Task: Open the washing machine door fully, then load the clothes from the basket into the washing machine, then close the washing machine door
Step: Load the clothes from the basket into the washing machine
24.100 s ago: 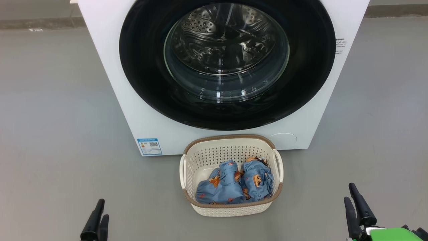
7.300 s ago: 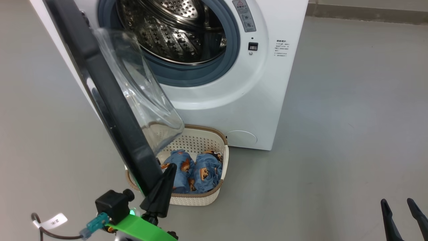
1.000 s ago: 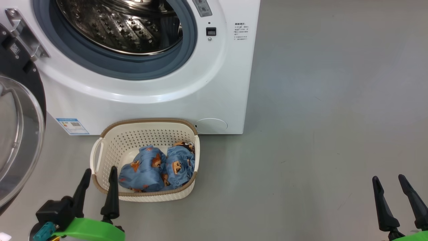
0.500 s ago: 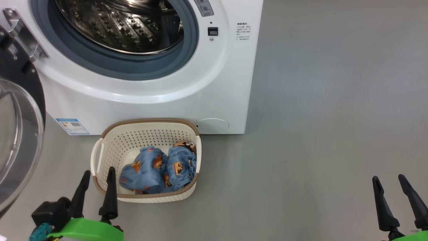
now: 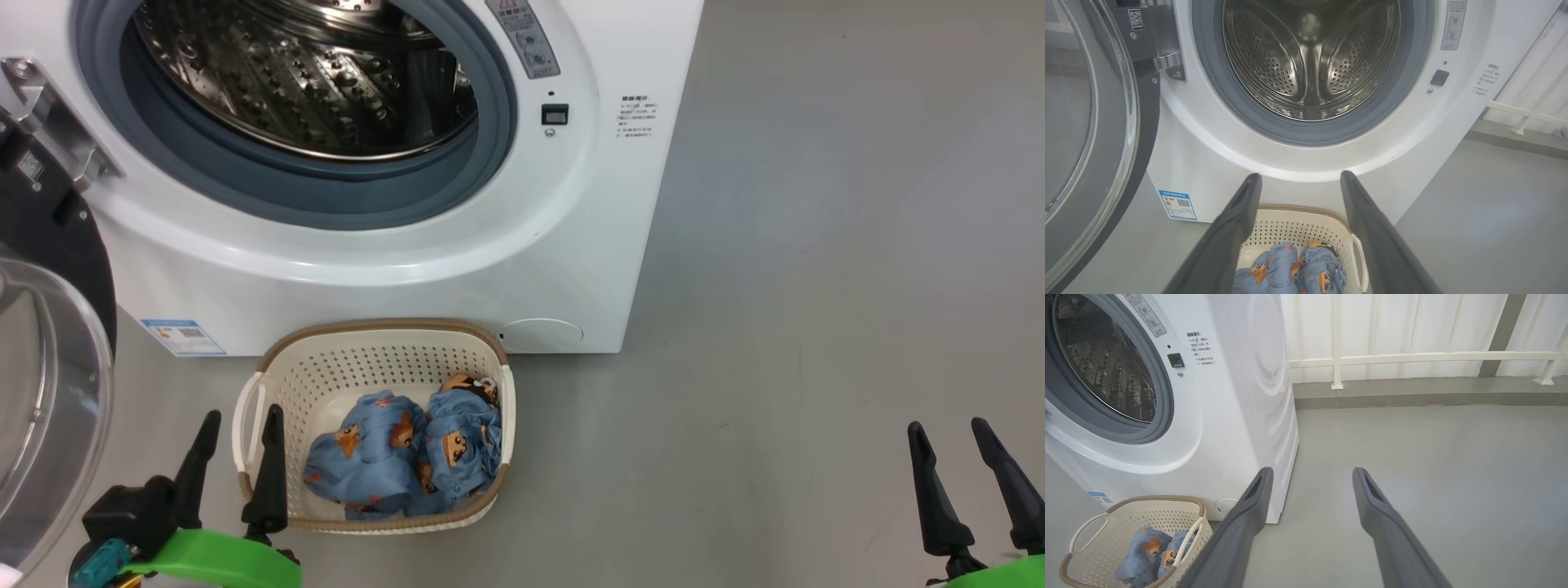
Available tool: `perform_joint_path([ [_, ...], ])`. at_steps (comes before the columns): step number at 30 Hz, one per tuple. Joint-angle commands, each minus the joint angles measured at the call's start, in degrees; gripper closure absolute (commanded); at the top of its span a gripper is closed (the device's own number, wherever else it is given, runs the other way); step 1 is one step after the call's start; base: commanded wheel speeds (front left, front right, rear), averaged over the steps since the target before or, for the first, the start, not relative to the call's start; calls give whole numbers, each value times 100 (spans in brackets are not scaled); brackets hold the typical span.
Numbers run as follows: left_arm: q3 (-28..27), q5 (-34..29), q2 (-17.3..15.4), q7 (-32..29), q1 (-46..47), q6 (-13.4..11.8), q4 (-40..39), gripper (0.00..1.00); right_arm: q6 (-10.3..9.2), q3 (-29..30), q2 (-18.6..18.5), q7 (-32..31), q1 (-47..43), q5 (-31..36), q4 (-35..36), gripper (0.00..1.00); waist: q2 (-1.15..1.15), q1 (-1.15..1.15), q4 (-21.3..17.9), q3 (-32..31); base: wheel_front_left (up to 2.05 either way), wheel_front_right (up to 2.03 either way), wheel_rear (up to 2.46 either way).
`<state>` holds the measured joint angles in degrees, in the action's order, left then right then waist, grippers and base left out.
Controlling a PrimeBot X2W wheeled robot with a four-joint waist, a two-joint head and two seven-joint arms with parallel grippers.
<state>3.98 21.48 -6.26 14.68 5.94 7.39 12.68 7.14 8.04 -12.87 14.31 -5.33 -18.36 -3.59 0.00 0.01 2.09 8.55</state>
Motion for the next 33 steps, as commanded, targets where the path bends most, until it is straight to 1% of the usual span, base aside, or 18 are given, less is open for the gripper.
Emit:
perform_joint_path([
  [1, -180, -50, -86, 32, 194, 10, -135, 0, 35, -122, -129, 69, 174, -49, 130, 0, 0, -1, -4, 10, 51, -51, 0],
  [11, -197, -161, 94, 32, 249, 10, 188, 0, 35, -176, -82, 69, 269, -43, 146, 0, 0, -1, -34, 158, 7, -7, 0],
  [16, -149, -183, 177, 32, 372, 10, 554, 0, 35, -273, -57, 69, 394, -43, 176, 0, 0, -1, -45, 378, 0, 0, 0],
  [23, -62, -338, 264, 32, 774, 10, 1404, 0, 35, -415, -30, 69, 673, -72, 235, 0, 0, -1, -86, 862, 0, 0, 0],
  [33, 267, -358, 276, 32, 1775, 10, 2788, 0, 35, -536, -98, 69, 1132, -107, 336, 0, 0, -1, -157, 1723, 0, 0, 0],
])
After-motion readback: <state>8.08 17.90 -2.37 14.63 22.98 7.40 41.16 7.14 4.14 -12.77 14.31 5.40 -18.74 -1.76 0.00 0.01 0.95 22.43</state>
